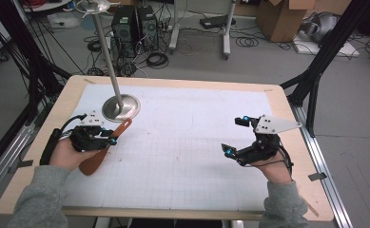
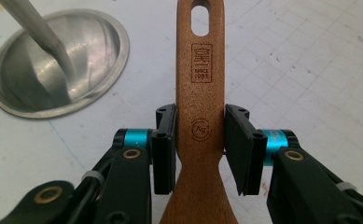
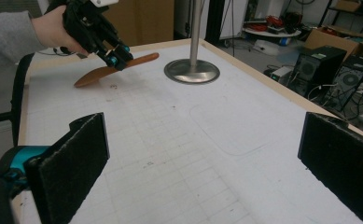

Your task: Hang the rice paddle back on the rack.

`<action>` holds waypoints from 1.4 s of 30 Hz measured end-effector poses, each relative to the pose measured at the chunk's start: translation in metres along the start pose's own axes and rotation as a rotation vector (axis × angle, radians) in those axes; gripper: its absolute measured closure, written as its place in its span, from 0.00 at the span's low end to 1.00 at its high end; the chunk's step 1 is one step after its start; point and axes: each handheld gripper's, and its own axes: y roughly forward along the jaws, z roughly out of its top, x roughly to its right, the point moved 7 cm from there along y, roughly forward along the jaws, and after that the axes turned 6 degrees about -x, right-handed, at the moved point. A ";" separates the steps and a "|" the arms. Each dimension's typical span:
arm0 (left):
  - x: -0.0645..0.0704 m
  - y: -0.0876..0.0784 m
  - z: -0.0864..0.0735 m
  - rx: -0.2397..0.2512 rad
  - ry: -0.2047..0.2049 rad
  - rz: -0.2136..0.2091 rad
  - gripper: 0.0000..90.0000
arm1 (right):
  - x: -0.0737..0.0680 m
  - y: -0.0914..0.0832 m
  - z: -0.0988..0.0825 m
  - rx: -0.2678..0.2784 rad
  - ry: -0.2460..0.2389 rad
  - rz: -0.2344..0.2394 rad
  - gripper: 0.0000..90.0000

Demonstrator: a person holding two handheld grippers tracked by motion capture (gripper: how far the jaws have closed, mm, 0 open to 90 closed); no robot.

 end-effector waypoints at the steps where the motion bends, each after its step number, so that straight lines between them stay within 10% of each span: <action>1: 0.000 -0.002 0.001 0.006 0.002 0.003 0.72 | 0.000 0.000 0.000 0.001 0.000 0.001 0.00; 30: -0.005 -0.053 0.019 0.166 -0.041 0.051 0.72 | -0.001 0.003 -0.001 -0.009 0.005 0.009 0.00; 42: -0.016 -0.062 0.024 0.188 -0.072 0.008 0.72 | 0.001 0.002 0.000 0.000 0.006 0.008 0.00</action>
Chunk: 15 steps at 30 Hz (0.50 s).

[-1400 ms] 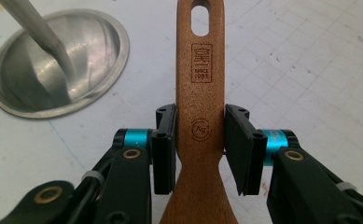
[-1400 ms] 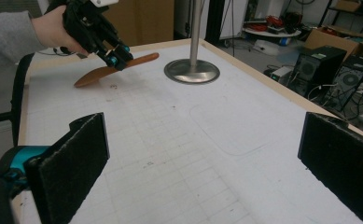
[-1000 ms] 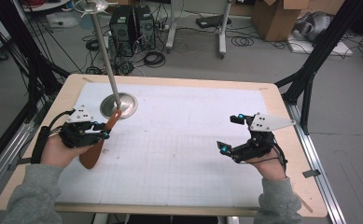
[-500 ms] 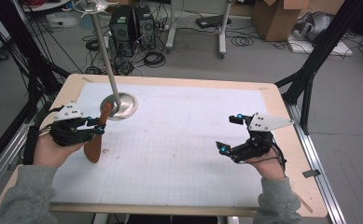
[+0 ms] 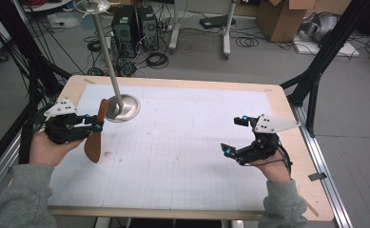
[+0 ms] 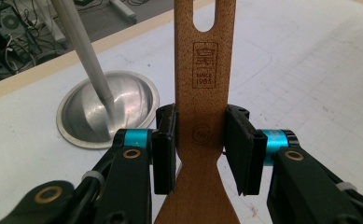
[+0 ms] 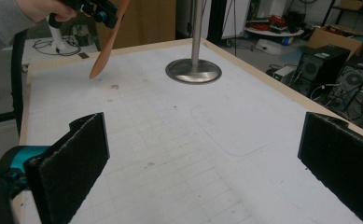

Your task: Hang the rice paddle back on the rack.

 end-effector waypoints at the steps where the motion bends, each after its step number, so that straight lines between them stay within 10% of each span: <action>1: -0.001 0.000 0.001 0.000 -0.007 -0.009 0.72 | 0.000 0.000 0.000 0.000 0.002 0.003 0.00; 15: -0.014 -0.013 0.011 0.026 -0.012 -0.014 0.72 | 0.001 -0.003 0.000 0.006 0.008 0.002 0.00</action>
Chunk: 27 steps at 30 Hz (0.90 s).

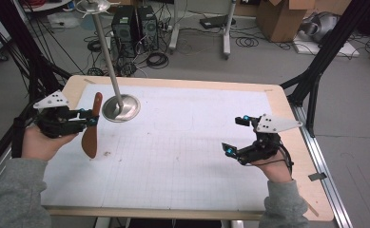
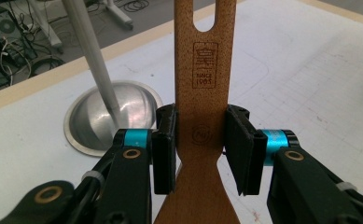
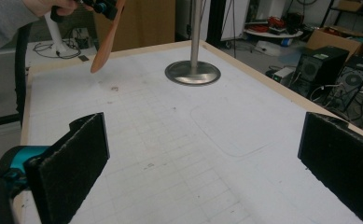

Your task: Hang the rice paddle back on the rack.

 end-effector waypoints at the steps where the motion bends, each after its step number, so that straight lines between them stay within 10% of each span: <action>1: -0.002 -0.002 0.001 0.003 -0.002 0.000 0.72 | 0.000 0.000 0.000 -0.001 0.002 -0.001 0.00; 27: -0.049 -0.033 0.022 0.034 0.002 -0.005 0.72 | -0.001 0.002 -0.002 0.002 0.008 0.002 0.00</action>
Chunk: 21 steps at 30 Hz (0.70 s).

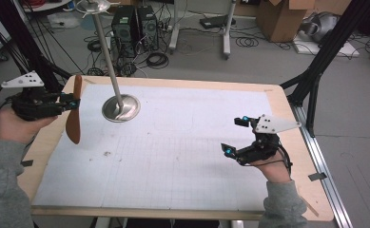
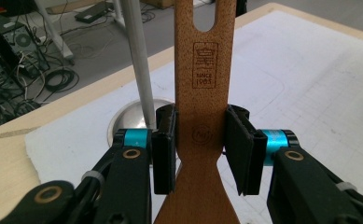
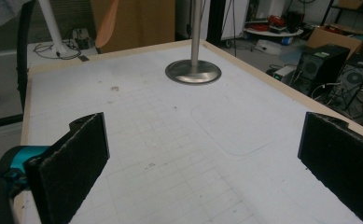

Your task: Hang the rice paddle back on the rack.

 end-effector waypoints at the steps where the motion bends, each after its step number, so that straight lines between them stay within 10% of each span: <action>1: -0.001 -0.001 0.000 -0.001 0.000 0.003 0.72 | 0.000 -0.001 0.000 0.003 0.001 -0.002 0.00; 21: -0.034 -0.012 0.041 0.048 -0.009 -0.034 0.72 | 0.010 -0.013 -0.001 0.028 0.028 -0.030 0.00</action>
